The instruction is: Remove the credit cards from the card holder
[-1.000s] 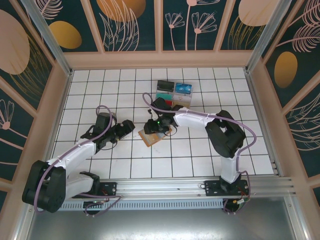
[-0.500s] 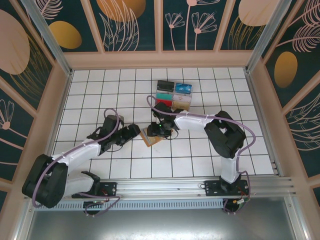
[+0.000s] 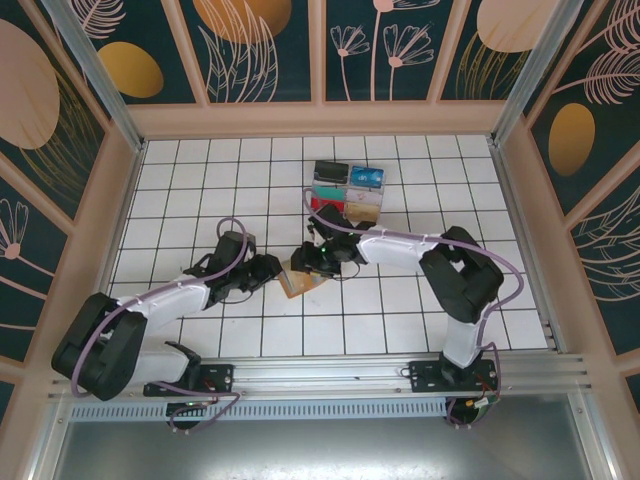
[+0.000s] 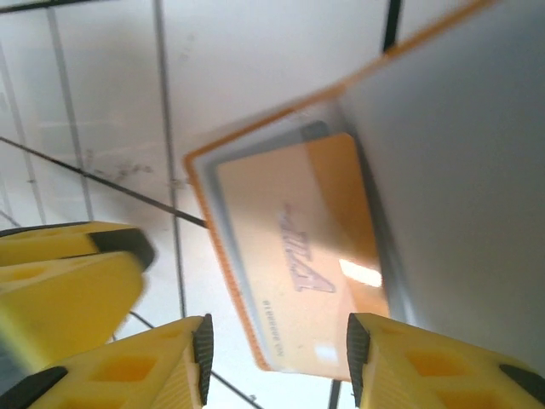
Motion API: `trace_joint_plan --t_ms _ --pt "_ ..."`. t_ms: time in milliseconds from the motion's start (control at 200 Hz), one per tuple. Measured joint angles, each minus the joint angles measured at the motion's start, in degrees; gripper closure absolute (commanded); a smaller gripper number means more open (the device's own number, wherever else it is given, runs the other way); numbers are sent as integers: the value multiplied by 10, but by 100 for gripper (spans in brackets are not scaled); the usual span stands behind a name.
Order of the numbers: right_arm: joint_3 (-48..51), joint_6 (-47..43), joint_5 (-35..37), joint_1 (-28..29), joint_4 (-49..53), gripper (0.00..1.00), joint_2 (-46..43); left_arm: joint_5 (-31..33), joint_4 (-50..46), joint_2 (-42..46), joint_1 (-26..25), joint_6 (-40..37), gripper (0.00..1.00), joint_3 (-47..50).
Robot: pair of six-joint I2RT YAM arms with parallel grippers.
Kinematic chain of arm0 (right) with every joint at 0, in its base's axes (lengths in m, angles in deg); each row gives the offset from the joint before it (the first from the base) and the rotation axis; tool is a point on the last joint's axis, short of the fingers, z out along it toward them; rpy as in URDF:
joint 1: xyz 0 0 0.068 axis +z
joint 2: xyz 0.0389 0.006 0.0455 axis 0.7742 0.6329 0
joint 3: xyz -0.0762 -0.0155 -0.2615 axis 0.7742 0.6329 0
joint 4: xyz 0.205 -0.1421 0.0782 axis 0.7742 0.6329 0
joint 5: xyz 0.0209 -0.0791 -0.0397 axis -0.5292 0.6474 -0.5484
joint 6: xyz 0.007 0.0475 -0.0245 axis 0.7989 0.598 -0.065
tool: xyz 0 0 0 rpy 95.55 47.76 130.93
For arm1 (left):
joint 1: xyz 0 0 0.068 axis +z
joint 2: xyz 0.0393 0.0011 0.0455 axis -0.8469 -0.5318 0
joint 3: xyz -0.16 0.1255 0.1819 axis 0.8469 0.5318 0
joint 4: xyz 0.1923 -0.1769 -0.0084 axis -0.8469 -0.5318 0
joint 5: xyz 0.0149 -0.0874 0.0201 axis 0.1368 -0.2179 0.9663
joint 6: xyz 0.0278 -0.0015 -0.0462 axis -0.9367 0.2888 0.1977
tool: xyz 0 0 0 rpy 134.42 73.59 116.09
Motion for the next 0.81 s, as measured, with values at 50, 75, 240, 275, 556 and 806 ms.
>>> trace_joint_plan --t_ms 50,75,240,275,556,806 --pt "-2 -17 -2 -3 1 56 -5 -4 5 -5 -3 4 77 -1" --pt "-5 -24 -2 -4 3 56 -6 -5 7 -7 -4 5 79 -2" --pt "-7 -61 -1 -18 16 63 -3 -13 16 -26 -12 6 85 -15" --pt "-7 -68 -1 -21 16 65 -1 -13 16 -32 -13 6 85 -19" --pt "-7 -90 -1 -32 18 70 35 -15 17 -70 -15 -9 90 -36" --pt "-8 -105 -7 -37 18 72 45 -8 20 -90 -15 -13 92 -35"
